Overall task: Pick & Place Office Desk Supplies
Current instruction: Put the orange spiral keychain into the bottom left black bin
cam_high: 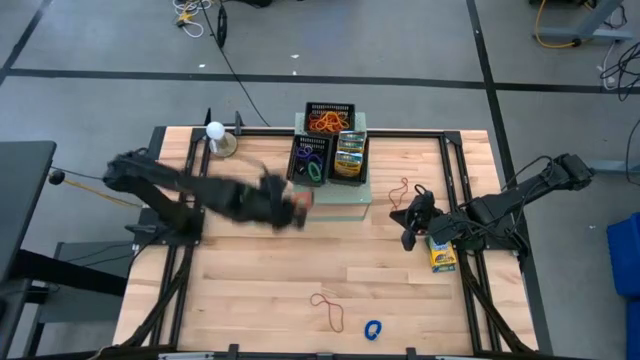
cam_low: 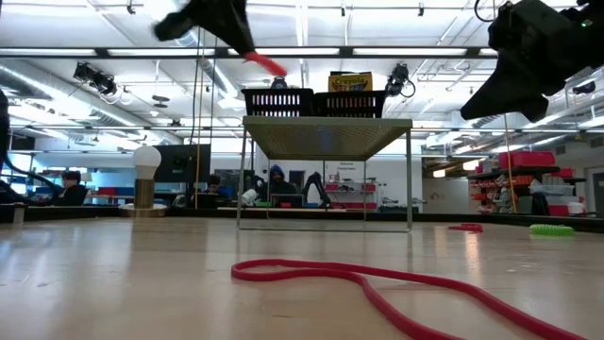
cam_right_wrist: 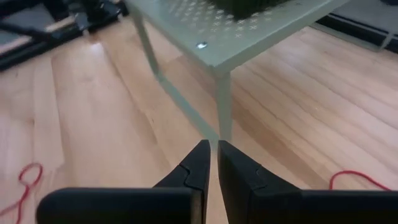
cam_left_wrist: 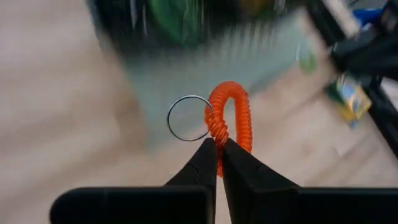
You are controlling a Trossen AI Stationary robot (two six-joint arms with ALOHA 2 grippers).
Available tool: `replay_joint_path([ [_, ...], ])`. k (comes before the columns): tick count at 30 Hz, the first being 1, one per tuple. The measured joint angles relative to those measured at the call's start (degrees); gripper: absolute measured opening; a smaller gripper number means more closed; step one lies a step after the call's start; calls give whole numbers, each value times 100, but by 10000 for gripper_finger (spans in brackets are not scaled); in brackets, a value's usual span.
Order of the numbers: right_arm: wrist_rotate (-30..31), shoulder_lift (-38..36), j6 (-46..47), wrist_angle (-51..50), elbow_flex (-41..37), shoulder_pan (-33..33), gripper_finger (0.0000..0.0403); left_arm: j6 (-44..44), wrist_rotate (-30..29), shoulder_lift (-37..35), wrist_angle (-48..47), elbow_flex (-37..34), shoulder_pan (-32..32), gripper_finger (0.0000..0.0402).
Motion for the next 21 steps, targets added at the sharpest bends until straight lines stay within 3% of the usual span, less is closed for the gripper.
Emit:
replay_joint_path([
  [6,314,0,634,1,0,-1,41,2741,706,-583,506,0,1690,14],
  [11,605,47,706,-6,0,-2,41,4276,1667,-480,828,0,2700,15],
  [18,791,46,696,-3,0,-2,41,4835,2358,-117,1130,0,3089,44],
  [21,775,46,678,-2,0,-2,41,4797,2344,-8,1164,0,3006,72],
])
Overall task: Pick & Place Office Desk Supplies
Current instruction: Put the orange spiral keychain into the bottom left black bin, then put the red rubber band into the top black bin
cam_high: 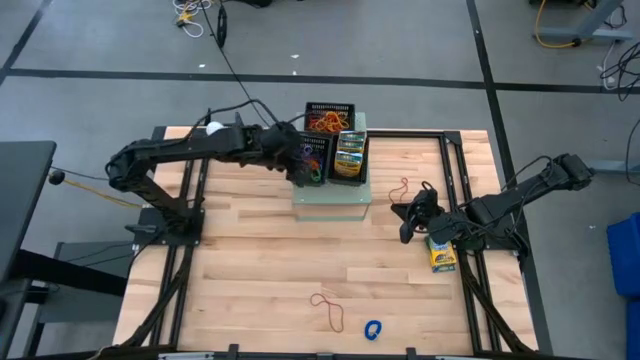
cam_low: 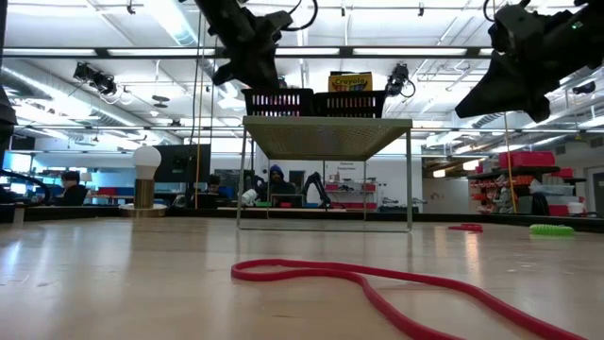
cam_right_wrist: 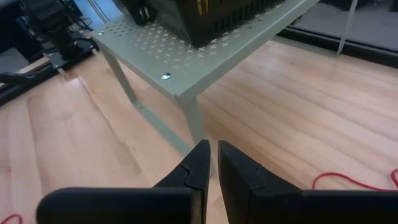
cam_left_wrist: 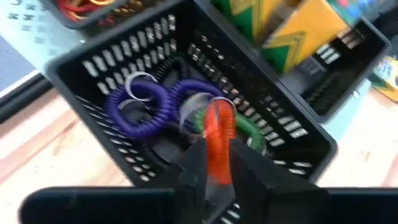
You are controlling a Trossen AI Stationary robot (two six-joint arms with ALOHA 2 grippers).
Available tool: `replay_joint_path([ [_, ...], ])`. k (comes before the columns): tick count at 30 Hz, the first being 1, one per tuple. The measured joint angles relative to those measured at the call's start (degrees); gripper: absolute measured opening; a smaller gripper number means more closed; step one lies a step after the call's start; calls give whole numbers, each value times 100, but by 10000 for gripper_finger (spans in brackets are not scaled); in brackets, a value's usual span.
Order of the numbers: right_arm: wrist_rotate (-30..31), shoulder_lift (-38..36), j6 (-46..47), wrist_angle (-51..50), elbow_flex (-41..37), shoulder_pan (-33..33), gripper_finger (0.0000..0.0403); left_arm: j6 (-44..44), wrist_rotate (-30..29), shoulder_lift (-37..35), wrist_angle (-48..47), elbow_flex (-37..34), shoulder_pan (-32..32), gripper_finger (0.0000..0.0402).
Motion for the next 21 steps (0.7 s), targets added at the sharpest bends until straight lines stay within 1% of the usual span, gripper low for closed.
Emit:
replay_joint_path([
  [4,-43,-2,-251,0,0,0,41,-160,-56,15,1,0,-57,110],
  [7,-238,-7,-332,0,0,0,41,-341,-88,-82,1,-2,-41,136],
  [9,-397,-7,-337,-2,0,0,41,-57,-149,-227,59,-2,-37,150],
  [10,-439,-7,-335,0,0,0,41,233,-166,-308,83,-2,-37,155],
  [12,-456,-7,-329,0,0,0,38,729,-32,-476,67,-2,-44,157],
  [14,-456,-7,-325,40,0,0,33,912,244,-710,155,-73,-85,147],
  [16,-457,-7,-293,196,0,0,24,1151,439,-1044,411,-334,-221,121],
  [19,-460,-7,-298,317,0,0,8,1481,499,-1619,1142,-1089,-574,67],
  [21,-500,-7,-314,333,0,0,4,1432,540,-2044,1902,-1791,-821,30],
])
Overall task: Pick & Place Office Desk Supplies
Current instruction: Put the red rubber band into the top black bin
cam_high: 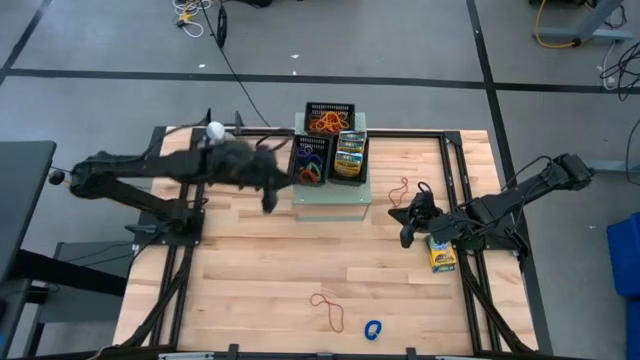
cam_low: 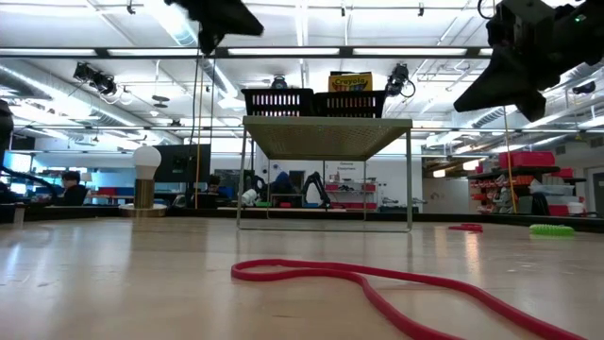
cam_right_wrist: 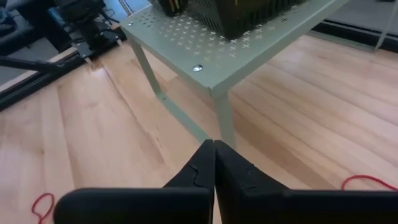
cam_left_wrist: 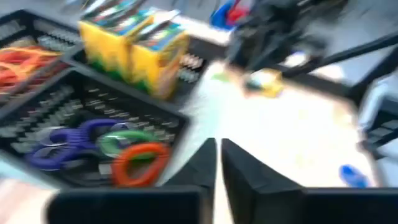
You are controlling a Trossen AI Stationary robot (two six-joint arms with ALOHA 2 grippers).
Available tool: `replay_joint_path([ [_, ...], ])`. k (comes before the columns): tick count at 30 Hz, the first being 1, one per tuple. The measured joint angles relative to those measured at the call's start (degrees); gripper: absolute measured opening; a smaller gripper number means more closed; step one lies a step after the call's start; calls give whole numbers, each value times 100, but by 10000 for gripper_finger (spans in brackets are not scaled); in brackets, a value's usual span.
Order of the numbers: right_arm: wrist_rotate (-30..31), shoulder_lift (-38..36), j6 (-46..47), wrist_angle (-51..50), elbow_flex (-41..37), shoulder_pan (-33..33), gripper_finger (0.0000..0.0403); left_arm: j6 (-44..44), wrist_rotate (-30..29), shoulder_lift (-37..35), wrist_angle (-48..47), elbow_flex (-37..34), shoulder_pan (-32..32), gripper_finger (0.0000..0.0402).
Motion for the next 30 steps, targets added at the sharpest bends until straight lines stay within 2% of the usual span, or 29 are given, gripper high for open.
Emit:
replay_joint_path([
  [2,-46,0,1,6,0,0,5,-187,-35,-413,844,-739,-230,9],
  [5,-137,0,-23,9,0,0,8,-396,-428,-882,2000,-1803,-581,8],
  [10,-554,2,-21,-83,91,0,7,-745,-1222,-1118,3455,-3181,-1051,11],
  [16,-815,417,-14,-683,704,15,7,-1683,-1492,-1030,3695,-3939,-1142,11],
  [18,-930,711,-2,-786,942,17,7,-1425,-1514,-1006,4192,-4212,-1219,7],
  [21,-1222,1257,4,-939,1275,128,7,-857,-1791,-939,5385,-4788,-1404,5],
  [23,-1343,1632,56,-981,1477,265,7,-776,-1907,-914,6159,-5181,-1479,5],
  [26,-1527,2194,227,-1072,1760,509,7,-1045,-1941,-902,6872,-5631,-1487,6],
  [30,-1871,2902,393,-1198,2205,785,10,-1566,-1927,-898,7054,-5887,-1478,11],
])
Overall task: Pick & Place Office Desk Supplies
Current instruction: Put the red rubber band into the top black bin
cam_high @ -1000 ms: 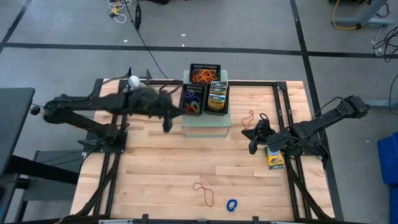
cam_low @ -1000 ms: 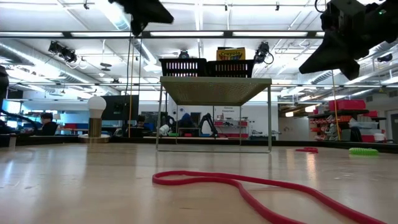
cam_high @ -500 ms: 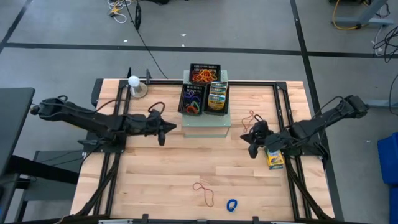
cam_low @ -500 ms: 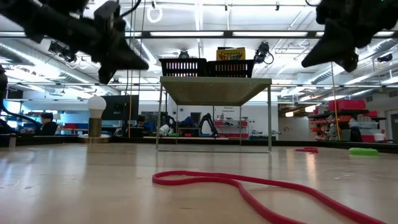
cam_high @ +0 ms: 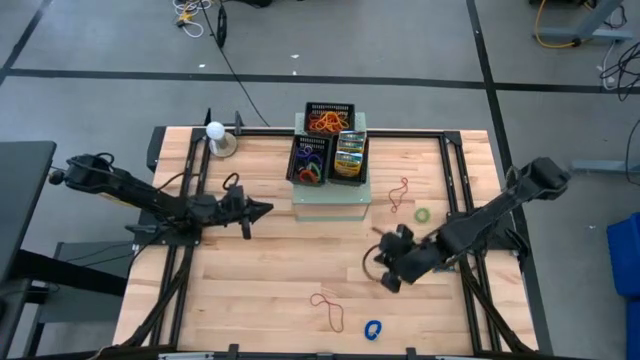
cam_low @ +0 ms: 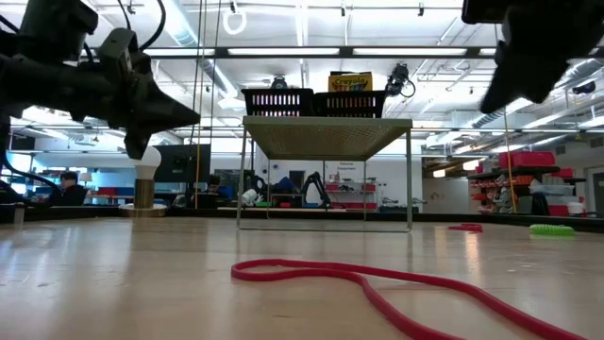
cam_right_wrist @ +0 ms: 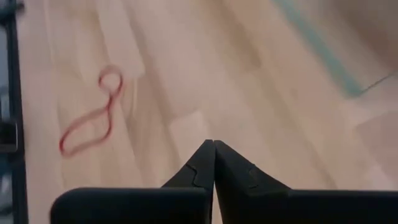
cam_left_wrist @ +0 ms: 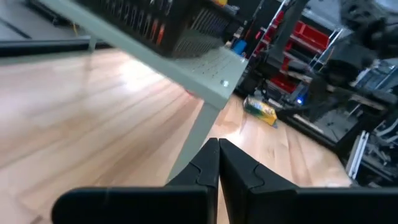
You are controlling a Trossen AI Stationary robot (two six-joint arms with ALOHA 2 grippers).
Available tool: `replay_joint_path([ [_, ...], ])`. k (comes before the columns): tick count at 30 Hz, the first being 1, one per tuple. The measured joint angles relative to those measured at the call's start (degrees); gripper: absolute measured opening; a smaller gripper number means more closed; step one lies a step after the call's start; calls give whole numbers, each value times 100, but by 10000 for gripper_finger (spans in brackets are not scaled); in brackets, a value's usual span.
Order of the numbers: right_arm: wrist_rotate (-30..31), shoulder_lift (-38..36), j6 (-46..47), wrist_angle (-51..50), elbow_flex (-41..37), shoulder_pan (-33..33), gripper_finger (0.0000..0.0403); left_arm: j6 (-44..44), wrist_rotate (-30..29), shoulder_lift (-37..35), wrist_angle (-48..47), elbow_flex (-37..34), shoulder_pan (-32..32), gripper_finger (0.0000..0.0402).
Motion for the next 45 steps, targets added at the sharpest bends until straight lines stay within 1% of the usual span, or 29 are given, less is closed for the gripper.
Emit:
replay_joint_path([
  [4,-371,687,157,-301,387,107,29,-138,3,2,-150,-16,2,18],
  [8,-587,1042,823,-676,532,46,59,-111,2,2,-137,-16,4,18],
  [12,-570,946,1772,-1531,541,-218,99,-109,1,0,-148,-16,4,17],
  [14,-329,820,2153,-2120,539,-400,119,-107,2,2,-149,-16,4,17],
  [16,-169,660,2404,-2288,392,-692,134,-107,1,2,-150,-16,4,17],
  [21,-324,-24,3070,-1238,-758,-1560,150,-111,1,0,-150,-16,4,17],
  [23,-250,-324,3342,-953,-1144,-1850,156,-111,1,0,-145,-16,4,17],
  [25,-35,-554,3535,-935,-1382,-2103,162,-117,1,0,-128,-15,4,17],
  [28,178,-695,3502,-924,-1585,-2466,172,-135,-14,0,-126,-14,4,17],
  [30,190,-671,3355,-772,-1694,-2735,176,-135,-49,0,-126,-14,4,17],
  [34,73,-472,2934,22,-1929,-3116,176,-143,-65,0,-123,-14,7,17],
  [40,96,-61,2864,41,-1995,-3500,176,-248,-65,0,-120,-14,7,17],
  [45,-44,317,2416,435,-1984,-3699,167,-246,-218,0,-120,-14,7,17],
])
